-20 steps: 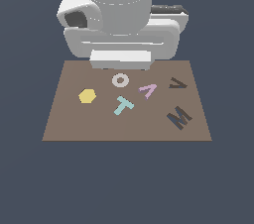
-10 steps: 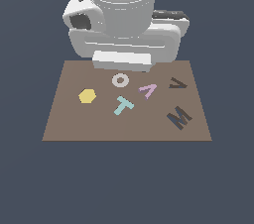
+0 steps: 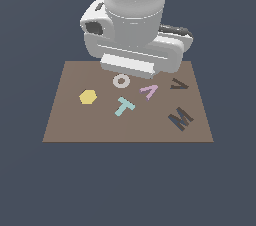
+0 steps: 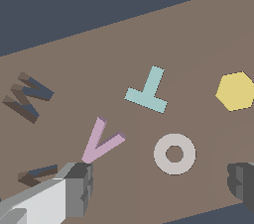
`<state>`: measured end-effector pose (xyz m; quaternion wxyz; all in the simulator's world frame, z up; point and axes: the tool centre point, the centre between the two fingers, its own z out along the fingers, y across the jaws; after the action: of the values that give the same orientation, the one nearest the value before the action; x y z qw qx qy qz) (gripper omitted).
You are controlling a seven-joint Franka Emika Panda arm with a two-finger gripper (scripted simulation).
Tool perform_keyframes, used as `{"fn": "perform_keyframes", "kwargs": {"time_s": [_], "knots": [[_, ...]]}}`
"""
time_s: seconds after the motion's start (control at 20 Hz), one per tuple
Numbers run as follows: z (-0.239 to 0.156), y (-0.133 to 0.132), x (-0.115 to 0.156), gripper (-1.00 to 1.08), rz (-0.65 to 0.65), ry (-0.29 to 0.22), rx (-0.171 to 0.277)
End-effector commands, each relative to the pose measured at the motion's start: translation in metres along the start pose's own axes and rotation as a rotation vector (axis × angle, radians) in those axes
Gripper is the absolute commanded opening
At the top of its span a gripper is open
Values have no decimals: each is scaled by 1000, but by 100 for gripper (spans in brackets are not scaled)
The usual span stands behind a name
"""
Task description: Insert a designated object into the corresponding slot on a board.
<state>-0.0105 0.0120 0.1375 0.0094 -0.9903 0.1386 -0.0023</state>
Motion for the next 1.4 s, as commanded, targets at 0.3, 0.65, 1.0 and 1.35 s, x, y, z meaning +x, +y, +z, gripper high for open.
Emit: {"fn": "perform_keyframes", "kwargs": {"time_s": [0.3, 0.65, 1.0, 1.35], "knots": [[31, -18, -11, 100, 237, 2, -7], [57, -35, -17, 100, 434, 4, -13], [76, -49, -18, 100, 578, 5, -17], [87, -57, -17, 100, 666, 5, -19]]}}
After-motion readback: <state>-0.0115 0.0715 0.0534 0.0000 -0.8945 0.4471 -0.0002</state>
